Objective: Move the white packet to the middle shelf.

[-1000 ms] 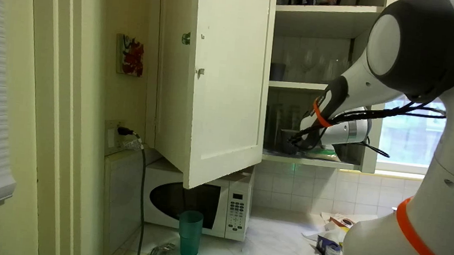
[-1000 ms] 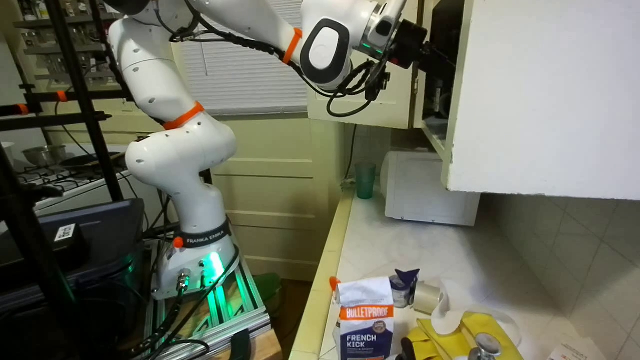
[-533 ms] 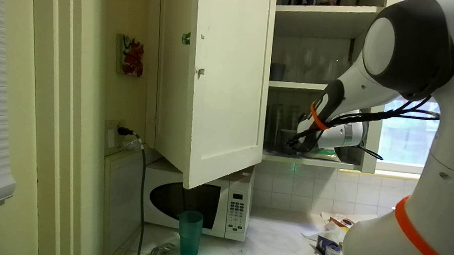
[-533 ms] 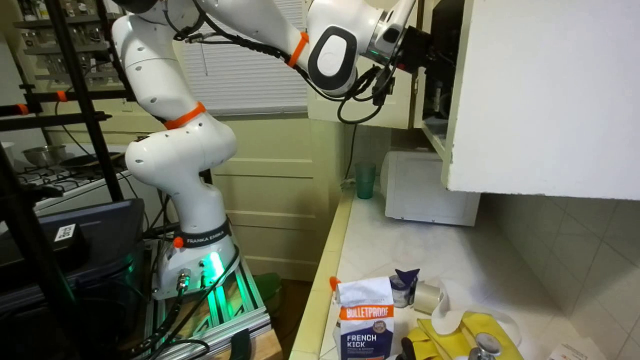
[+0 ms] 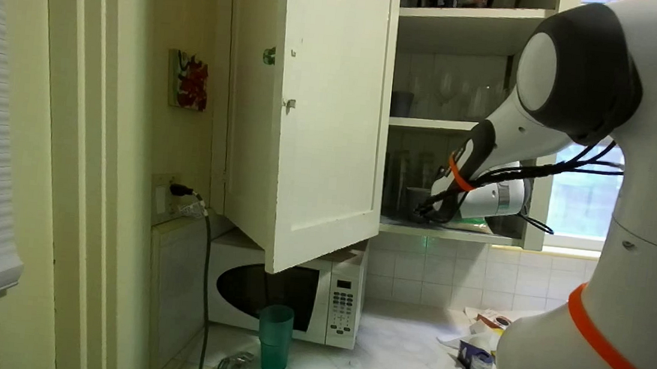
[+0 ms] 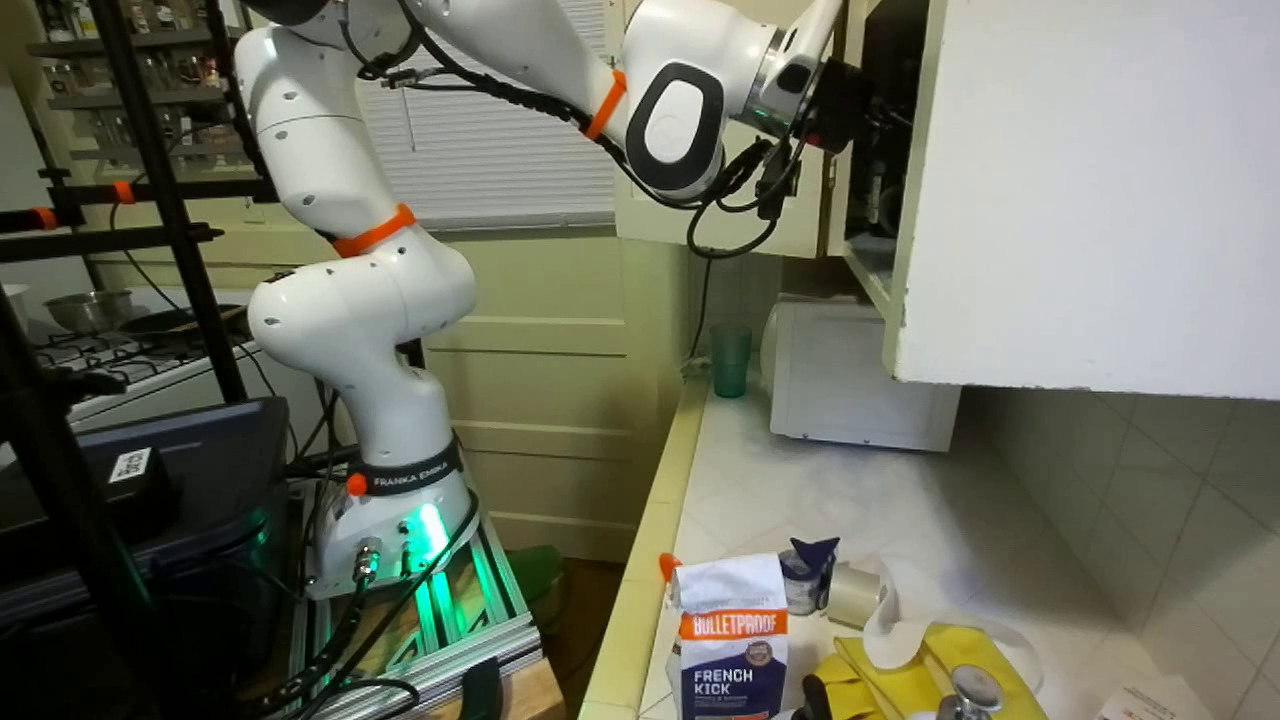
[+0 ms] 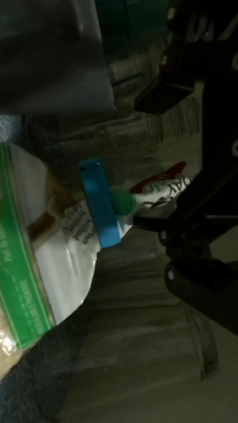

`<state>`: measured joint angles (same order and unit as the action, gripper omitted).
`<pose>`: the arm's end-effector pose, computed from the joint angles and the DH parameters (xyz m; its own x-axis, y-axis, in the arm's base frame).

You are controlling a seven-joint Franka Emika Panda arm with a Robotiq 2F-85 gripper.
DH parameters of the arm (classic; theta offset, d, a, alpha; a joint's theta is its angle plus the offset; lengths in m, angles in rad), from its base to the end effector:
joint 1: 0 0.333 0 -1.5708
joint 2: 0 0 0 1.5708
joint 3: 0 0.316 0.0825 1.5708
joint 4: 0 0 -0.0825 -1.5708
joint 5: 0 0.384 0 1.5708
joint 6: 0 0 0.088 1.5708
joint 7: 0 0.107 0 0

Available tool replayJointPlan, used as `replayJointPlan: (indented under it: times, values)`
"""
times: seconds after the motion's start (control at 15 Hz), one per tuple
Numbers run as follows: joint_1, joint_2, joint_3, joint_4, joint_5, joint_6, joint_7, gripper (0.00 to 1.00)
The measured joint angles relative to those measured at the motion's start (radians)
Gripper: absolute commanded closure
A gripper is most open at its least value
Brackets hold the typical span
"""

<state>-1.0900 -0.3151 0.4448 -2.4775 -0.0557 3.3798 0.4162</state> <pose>0.4009 -0.2704 0.5421 0.1330 -0.4034 0.9053 -0.6940 -0.6900 -0.2055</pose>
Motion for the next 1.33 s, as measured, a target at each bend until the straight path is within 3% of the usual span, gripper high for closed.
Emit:
replayJointPlan:
  times: [0.47, 1.0, 1.2, 1.33]
  values:
    - [-0.004, 0.024, 0.005, 0.018, 0.001, -0.001, 0.001, 1.0]
    - [0.032, 0.019, -0.04, 0.027, 0.005, -0.015, 0.01, 1.0]
    - [0.086, 0.013, -0.092, 0.03, 0.005, -0.034, 0.011, 1.0]
    - [0.157, 0.004, -0.155, 0.032, 0.004, -0.07, 0.011, 1.0]
